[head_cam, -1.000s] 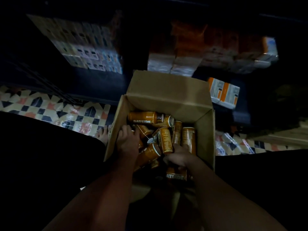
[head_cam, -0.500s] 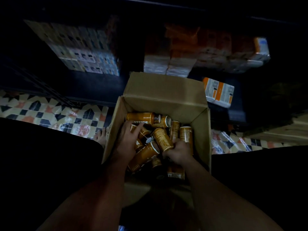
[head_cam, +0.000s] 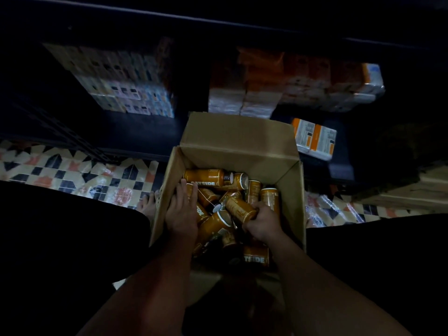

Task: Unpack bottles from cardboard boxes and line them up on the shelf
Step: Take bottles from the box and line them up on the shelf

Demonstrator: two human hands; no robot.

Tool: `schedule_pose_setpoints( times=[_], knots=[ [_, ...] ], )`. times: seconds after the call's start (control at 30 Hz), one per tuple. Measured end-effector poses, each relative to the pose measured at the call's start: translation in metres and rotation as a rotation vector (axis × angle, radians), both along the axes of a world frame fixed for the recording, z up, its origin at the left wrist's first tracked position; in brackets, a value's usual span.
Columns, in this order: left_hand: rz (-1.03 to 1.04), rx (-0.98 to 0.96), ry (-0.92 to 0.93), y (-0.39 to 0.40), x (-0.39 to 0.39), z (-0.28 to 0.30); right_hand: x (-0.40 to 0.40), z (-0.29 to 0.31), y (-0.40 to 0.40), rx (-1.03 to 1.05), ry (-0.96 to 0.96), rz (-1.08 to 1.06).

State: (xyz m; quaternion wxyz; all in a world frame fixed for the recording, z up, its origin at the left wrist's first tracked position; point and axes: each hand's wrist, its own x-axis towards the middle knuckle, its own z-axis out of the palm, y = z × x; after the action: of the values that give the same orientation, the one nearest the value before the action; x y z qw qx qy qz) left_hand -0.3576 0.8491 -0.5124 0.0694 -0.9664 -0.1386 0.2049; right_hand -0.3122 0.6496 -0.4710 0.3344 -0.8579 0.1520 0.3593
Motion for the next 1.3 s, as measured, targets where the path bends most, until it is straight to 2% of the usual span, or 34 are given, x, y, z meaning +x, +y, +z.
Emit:
schedule_pose_setpoints(
  times=[0.17,0.27,0.4,0.47,0.63,0.73,0.8,0.87,0.97,1.13,1.3],
  knots=[
    [-0.038,0.001,0.028,0.003,-0.004,-0.003,0.000,-0.003,-0.006,0.141,0.067,-0.116],
    [-0.045,-0.148,-0.042,0.001,-0.006,0.010,-0.001,-0.003,-0.004,0.135,-0.022,-0.139],
    [0.163,-0.413,-0.099,0.003,-0.010,0.026,0.003,0.005,0.004,0.078,-0.126,-0.073],
    [0.287,-0.486,-0.169,0.002,-0.013,0.035,0.003,0.014,0.007,0.053,-0.220,-0.069],
    [0.434,-0.612,-0.404,-0.006,-0.006,0.071,0.001,0.035,0.004,0.140,-0.332,-0.235],
    [0.544,-0.823,-0.627,-0.005,-0.006,0.098,-0.001,0.047,-0.001,0.263,-0.357,-0.347],
    [0.699,-1.075,-0.726,-0.004,-0.009,0.115,-0.004,0.052,-0.004,0.376,-0.361,-0.390],
    [0.765,-1.278,-0.803,-0.004,-0.009,0.129,-0.005,0.061,-0.006,0.505,-0.387,-0.408],
    [0.714,-1.399,-0.878,-0.004,0.003,0.152,0.000,0.080,-0.007,0.630,-0.441,-0.391],
    [0.434,-1.373,-0.880,-0.004,0.026,0.205,0.013,0.129,-0.006,0.688,-0.555,-0.318],
    [0.213,-1.388,-0.973,-0.004,0.042,0.266,0.025,0.200,-0.006,0.770,-0.701,-0.159]
  ],
)
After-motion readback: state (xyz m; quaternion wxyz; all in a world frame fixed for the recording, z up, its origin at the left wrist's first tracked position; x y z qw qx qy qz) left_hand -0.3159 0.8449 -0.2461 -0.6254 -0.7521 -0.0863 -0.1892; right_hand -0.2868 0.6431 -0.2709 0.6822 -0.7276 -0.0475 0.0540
